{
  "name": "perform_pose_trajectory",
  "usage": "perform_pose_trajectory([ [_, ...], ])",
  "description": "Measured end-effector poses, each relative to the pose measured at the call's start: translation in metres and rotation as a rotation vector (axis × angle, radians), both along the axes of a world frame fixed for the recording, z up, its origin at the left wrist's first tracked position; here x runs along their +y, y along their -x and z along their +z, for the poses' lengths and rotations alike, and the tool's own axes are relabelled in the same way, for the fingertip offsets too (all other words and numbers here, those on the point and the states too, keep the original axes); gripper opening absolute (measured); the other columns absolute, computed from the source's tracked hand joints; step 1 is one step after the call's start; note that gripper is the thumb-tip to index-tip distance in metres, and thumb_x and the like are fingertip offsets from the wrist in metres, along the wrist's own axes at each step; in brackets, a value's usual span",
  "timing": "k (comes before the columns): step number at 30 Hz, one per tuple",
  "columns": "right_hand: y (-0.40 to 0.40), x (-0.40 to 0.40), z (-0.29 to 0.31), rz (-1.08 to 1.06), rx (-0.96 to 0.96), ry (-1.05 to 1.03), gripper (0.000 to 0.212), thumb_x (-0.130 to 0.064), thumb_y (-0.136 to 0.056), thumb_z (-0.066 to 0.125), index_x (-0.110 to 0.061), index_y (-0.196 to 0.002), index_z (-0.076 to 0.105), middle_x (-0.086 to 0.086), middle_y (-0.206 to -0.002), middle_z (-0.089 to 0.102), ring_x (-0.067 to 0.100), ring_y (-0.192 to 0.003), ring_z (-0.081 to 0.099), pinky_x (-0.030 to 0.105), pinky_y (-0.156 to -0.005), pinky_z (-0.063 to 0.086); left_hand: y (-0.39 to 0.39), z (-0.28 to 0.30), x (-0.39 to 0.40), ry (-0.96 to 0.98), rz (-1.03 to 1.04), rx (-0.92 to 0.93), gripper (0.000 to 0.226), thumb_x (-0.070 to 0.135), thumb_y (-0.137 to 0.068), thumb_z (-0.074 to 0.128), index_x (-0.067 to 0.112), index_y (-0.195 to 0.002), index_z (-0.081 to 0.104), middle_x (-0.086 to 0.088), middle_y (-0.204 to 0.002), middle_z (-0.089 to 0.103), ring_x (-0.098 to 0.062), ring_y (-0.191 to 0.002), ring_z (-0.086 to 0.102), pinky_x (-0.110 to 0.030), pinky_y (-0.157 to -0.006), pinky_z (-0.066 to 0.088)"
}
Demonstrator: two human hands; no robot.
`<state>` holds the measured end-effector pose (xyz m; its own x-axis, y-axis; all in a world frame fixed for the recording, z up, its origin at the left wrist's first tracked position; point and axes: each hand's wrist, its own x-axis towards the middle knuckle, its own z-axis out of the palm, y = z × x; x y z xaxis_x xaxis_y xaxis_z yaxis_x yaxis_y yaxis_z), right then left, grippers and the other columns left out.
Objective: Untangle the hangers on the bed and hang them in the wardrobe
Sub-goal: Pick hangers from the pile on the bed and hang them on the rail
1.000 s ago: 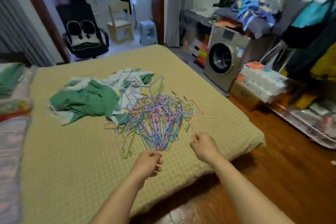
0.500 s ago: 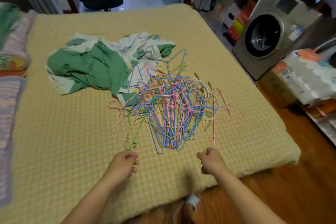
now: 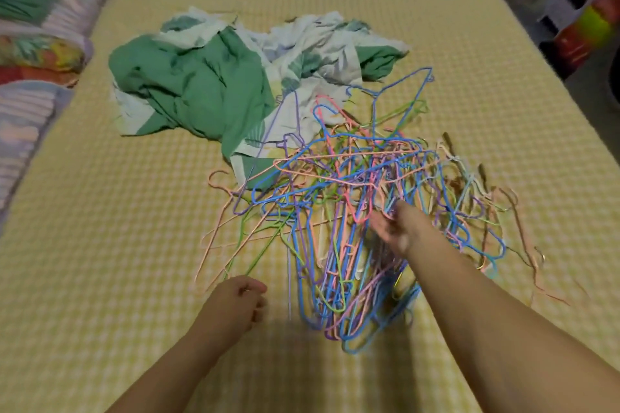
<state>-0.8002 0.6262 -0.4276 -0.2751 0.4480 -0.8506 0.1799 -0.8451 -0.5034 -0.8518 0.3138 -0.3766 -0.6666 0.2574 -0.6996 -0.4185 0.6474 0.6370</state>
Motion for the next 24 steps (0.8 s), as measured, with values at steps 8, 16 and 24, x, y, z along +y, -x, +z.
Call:
perform_pose_trajectory([
  [8, -0.003, 0.015, 0.061, -0.131, -0.033, -0.42, 0.029, -0.005, -0.098, 0.029, -0.001, -0.078, 0.049, 0.019, -0.068, 0.061, 0.018, -0.038, 0.062, 0.026, -0.04, 0.052, 0.012, -0.002, 0.023, -0.027, -0.082, 0.041, 0.022, 0.003, -0.098, 0.047, 0.007, -0.093, 0.067, -0.011, -0.08, 0.068, -0.012, -0.052, 0.058, -0.022, -0.049, 0.043],
  [16, -0.03, -0.003, 0.095, 0.033, -0.249, -0.881, 0.028, -0.019, -0.092, 0.032, -0.008, -0.076, 0.052, 0.018, -0.061, 0.064, 0.03, -0.045, 0.064, 0.041, -0.049, 0.055, 0.035, 0.004, 0.04, 0.016, -0.137, 0.299, 0.021, 0.011, -0.094, 0.052, 0.025, -0.104, 0.062, -0.01, -0.073, 0.07, -0.029, -0.065, 0.066, -0.035, -0.062, 0.053],
  [24, -0.066, -0.005, 0.099, 0.131, -0.322, -0.957, 0.025, -0.022, -0.096, 0.035, -0.023, -0.084, 0.057, 0.011, -0.056, 0.064, 0.029, -0.046, 0.065, 0.047, -0.055, 0.059, 0.032, 0.002, 0.052, 0.025, -0.264, 0.382, 0.047, 0.004, -0.087, 0.061, 0.018, -0.131, 0.056, -0.009, -0.113, 0.056, -0.039, -0.09, 0.061, -0.041, -0.08, 0.05],
])
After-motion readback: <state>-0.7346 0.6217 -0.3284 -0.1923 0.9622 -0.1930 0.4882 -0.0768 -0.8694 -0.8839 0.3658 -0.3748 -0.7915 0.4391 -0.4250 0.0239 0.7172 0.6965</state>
